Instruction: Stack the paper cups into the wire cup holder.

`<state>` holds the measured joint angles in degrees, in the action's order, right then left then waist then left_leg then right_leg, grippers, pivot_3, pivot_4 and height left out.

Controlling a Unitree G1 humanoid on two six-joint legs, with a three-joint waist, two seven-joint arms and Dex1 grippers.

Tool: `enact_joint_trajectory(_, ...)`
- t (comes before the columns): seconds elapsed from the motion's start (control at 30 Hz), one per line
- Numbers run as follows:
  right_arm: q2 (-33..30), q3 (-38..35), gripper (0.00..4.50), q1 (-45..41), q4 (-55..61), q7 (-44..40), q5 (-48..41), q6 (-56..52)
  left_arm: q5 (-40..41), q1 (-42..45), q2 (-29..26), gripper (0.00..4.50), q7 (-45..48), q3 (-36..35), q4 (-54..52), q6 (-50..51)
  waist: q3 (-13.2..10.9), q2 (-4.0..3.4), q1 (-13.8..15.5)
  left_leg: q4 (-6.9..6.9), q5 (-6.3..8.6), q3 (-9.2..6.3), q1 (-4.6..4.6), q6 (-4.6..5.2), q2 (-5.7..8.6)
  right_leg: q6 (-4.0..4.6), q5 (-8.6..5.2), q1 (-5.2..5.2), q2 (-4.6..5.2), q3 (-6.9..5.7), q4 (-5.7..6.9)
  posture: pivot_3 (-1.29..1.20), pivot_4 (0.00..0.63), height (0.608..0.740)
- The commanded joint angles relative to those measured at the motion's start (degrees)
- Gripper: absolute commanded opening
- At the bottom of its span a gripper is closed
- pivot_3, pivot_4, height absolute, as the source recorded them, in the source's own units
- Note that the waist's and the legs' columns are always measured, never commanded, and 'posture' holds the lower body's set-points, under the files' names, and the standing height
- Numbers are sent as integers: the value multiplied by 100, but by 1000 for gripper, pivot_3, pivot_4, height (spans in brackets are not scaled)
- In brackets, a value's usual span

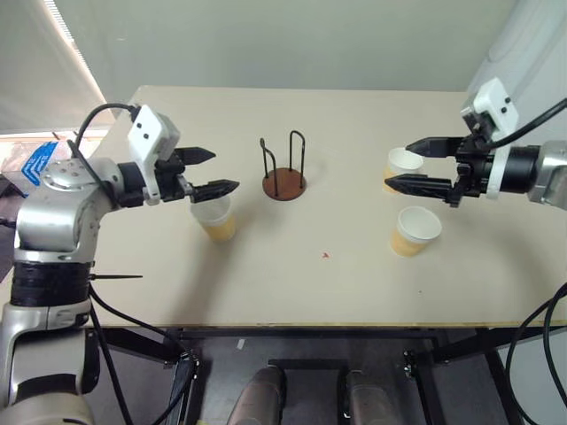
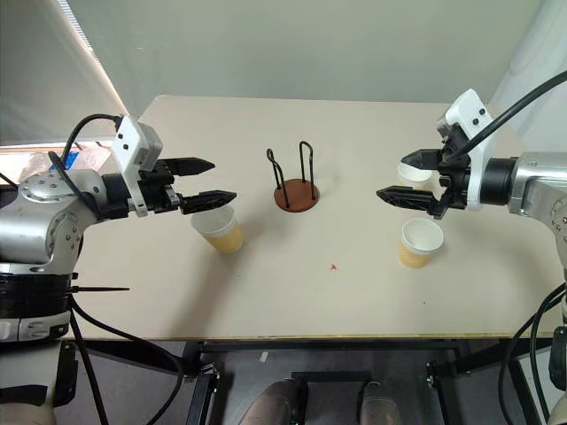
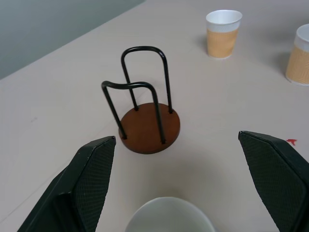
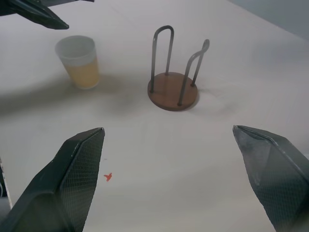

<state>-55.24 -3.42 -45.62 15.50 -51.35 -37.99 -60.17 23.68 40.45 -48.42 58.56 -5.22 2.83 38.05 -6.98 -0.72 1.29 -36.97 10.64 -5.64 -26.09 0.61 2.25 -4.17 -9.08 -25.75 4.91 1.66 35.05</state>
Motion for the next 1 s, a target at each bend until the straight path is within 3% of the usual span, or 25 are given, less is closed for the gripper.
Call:
enact_joint_trajectory(0.03,-107,-90,4500,4,247,-118,-46,117,111,-40,30,4467,-78,-17,-292,151,0,0,-1,0,0,0,0,-1,0,0,0,0,0,0,0,0,150,740)
enact_joint_trajectory(0.8,-273,-189,4500,-231,473,-248,-356,-88,-214,485,346,4467,-203,341,88,-173,0,0,4,0,-9,0,0,-10,1,-2,-1,4,0,0,-4,0,150,740)
enact_joint_trajectory(1.0,-242,-291,4500,-415,598,-293,-858,-473,-338,676,543,4467,-145,605,256,-313,0,1,10,-1,-10,0,-1,-9,1,-2,-1,4,0,0,-4,0,150,740)
